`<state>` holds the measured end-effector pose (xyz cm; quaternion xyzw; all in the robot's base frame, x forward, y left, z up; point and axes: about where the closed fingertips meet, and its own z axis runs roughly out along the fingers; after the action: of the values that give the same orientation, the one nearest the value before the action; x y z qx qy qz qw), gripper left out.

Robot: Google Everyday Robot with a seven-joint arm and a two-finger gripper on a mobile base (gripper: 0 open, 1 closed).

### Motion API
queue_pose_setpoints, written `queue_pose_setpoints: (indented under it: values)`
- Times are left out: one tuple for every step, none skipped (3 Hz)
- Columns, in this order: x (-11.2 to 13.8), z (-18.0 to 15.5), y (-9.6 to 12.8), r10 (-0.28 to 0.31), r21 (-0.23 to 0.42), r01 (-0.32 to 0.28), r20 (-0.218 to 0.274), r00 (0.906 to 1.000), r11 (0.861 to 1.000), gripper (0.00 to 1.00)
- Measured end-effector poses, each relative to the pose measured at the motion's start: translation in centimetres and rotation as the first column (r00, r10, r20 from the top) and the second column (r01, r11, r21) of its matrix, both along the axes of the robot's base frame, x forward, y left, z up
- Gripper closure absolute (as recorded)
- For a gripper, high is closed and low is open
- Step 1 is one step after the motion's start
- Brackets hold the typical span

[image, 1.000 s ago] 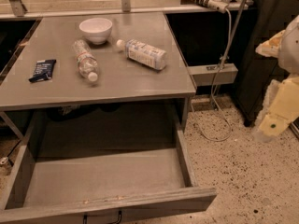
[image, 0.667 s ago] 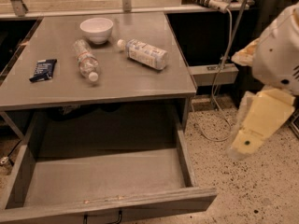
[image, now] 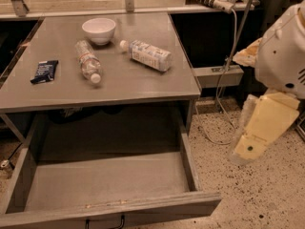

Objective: Place water bottle into top drawer

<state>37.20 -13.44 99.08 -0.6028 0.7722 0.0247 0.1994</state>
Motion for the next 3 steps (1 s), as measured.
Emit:
queue_pose_setpoints:
  values:
    - [2.3, -1.2, 3.1, -0.003, 0.026, 0.003, 0.013, 0.9999, 1.0, 0.0]
    - [5.7, -1.9, 6.9, -0.011, 0.014, 0.011, 0.002, 0.9999, 1.0, 0.0]
    - [9.2, -2.6, 10.3, -0.016, -0.021, 0.015, -0.026, 0.9995, 1.0, 0.0]
